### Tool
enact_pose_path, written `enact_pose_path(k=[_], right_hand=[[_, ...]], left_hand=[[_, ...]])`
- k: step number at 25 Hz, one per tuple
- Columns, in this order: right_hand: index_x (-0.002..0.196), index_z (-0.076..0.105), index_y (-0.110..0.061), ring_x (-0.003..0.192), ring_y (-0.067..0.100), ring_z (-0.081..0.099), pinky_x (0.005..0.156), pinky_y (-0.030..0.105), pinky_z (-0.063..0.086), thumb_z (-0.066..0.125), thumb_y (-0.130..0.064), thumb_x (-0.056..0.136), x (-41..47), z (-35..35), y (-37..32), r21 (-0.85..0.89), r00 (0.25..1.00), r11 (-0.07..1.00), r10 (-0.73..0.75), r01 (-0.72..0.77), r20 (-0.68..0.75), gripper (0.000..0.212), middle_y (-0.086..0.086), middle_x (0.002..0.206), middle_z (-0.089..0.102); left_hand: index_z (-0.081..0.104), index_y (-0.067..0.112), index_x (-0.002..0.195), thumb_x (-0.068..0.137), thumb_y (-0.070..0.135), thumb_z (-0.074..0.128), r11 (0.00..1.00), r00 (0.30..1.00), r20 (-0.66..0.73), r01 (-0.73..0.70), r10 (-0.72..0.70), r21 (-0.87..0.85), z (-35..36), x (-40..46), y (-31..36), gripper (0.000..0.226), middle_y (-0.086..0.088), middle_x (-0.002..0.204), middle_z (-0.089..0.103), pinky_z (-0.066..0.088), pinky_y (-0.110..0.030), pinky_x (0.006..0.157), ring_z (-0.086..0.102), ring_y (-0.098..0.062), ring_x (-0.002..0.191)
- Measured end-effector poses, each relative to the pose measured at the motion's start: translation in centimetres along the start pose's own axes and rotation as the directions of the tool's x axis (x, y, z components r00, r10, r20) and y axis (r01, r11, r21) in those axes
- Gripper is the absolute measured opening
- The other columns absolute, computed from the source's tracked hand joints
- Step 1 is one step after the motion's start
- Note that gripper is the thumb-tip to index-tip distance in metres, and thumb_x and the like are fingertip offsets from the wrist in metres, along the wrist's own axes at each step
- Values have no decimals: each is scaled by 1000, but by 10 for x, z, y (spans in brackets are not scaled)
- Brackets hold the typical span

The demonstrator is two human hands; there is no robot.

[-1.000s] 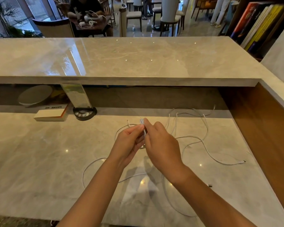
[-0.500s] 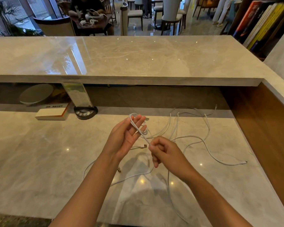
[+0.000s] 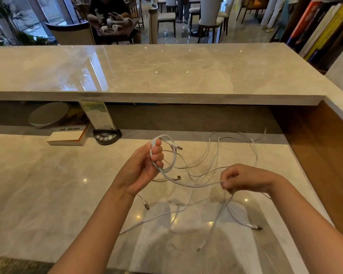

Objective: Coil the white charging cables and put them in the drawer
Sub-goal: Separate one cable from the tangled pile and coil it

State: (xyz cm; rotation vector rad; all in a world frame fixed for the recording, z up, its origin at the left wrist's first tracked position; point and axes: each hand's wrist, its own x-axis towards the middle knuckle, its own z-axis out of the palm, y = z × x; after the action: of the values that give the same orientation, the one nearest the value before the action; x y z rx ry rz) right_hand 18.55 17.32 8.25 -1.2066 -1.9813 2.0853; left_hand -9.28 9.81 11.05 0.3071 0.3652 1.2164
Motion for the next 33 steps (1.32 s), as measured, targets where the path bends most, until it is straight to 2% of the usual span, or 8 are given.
enact_pose_path(k=[3, 7, 13, 17, 21, 27, 30, 33], right_hand=[[61, 61, -15, 47, 8, 33, 44, 16, 31, 73, -23, 75, 6, -15, -15, 157, 992, 987, 56, -37, -117, 20, -1, 54, 40], [74, 60, -9, 44, 8, 29, 39, 19, 25, 66, -19, 84, 25, -10, -48, 97, 917, 984, 174, -149, -359, 15, -2, 54, 38], [80, 68, -1, 45, 11, 32, 42, 22, 30, 63, -19, 85, 28, 23, -109, -120, 744, 991, -126, 62, -656, 20, -4, 51, 43], [89, 69, 2, 49, 14, 37, 42, 18, 31, 44, -17, 94, 22, 61, -125, -408, 733, 907, -347, 103, -586, 32, -17, 48, 57], [102, 66, -9, 77, 22, 58, 68, 35, 47, 39, -20, 96, 26, 101, -100, -731, 702, 669, -585, 134, -406, 30, 6, 85, 64], [103, 68, -16, 50, 15, 54, 43, 23, 44, 47, -24, 87, 26, 120, -65, -831, 452, 544, -775, 120, -442, 27, 0, 69, 59], [81, 68, -13, 47, 16, 54, 40, 23, 44, 52, -23, 86, 30, 117, -62, -864, 415, 501, -796, 41, -442, 20, 0, 63, 58], [83, 67, -14, 52, 16, 56, 44, 26, 47, 46, -27, 88, 32, 113, -52, -883, 420, 462, -818, 76, -392, 25, -1, 65, 60]], left_hand=[[57, -6, 113, 100, 13, 34, 998, 994, 101, 48, -51, 35, -6, -1, -4, 33, -16, 93, 66, 54, -32, 80, 65, -21, 82], [71, 10, 80, 72, 20, 76, 961, 996, 36, 73, -85, 268, -2, -1, -14, 14, 2, 62, 63, 52, -18, 51, 58, -4, 49], [70, 11, 77, 65, 21, 81, 902, 988, -113, 139, -101, 409, -9, 1, -16, 19, -1, 64, 65, 54, -21, 53, 58, -7, 50], [68, 5, 89, 91, 8, 48, 848, 963, -267, 110, 38, 519, -2, 9, -25, 20, -7, 74, 73, 58, -24, 63, 69, -12, 63], [63, 5, 98, 95, 12, 43, 849, 955, -256, 5, 153, 528, 1, 13, -25, 22, -7, 83, 71, 58, -23, 68, 69, -12, 76], [62, 6, 103, 97, 10, 41, 910, 941, -290, -43, 176, 412, 7, 7, -19, 22, -9, 97, 74, 56, -28, 81, 71, -17, 92], [62, 6, 100, 96, 9, 41, 923, 941, -269, -95, 206, 374, 10, 8, -22, 22, -7, 89, 75, 58, -27, 76, 71, -16, 88], [60, 7, 94, 96, 9, 38, 948, 948, -234, -146, 216, 283, 15, 8, -23, 22, -2, 68, 63, 56, -24, 70, 63, -10, 65]])
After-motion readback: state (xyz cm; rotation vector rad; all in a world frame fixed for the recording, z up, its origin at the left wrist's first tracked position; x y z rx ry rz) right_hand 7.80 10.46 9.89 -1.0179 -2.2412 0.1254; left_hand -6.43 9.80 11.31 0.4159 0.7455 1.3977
